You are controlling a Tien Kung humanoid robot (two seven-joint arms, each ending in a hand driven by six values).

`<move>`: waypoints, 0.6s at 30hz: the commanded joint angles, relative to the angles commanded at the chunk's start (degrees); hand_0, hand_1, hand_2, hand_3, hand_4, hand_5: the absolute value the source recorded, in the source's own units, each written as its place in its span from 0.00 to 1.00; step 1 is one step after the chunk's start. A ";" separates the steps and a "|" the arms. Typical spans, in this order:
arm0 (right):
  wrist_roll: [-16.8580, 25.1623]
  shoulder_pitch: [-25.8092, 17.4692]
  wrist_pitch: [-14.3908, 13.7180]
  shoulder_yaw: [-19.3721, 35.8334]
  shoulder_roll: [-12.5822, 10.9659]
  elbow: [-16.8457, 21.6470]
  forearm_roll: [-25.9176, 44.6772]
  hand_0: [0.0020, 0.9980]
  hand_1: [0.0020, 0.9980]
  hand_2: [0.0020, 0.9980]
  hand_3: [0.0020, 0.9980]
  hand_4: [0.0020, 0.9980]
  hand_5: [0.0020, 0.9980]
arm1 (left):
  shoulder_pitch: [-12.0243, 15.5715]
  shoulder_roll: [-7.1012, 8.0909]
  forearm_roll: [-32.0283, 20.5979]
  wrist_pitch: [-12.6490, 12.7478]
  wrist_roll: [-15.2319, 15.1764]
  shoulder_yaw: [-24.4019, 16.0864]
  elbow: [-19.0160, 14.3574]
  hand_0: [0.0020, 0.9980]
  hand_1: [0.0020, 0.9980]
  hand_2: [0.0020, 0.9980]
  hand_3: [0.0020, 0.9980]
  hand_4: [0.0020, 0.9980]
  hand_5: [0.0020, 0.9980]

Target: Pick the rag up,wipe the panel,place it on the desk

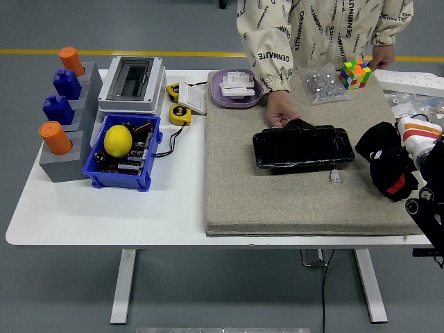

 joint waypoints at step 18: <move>1.13 0.60 0.82 0.79 -0.51 0.24 -0.47 0.62 0.62 0.71 0.72 1.00 0.58 | -0.21 -0.10 0.33 0.01 0.01 -0.60 0.04 0.60 0.64 0.64 0.56 0.63 0.44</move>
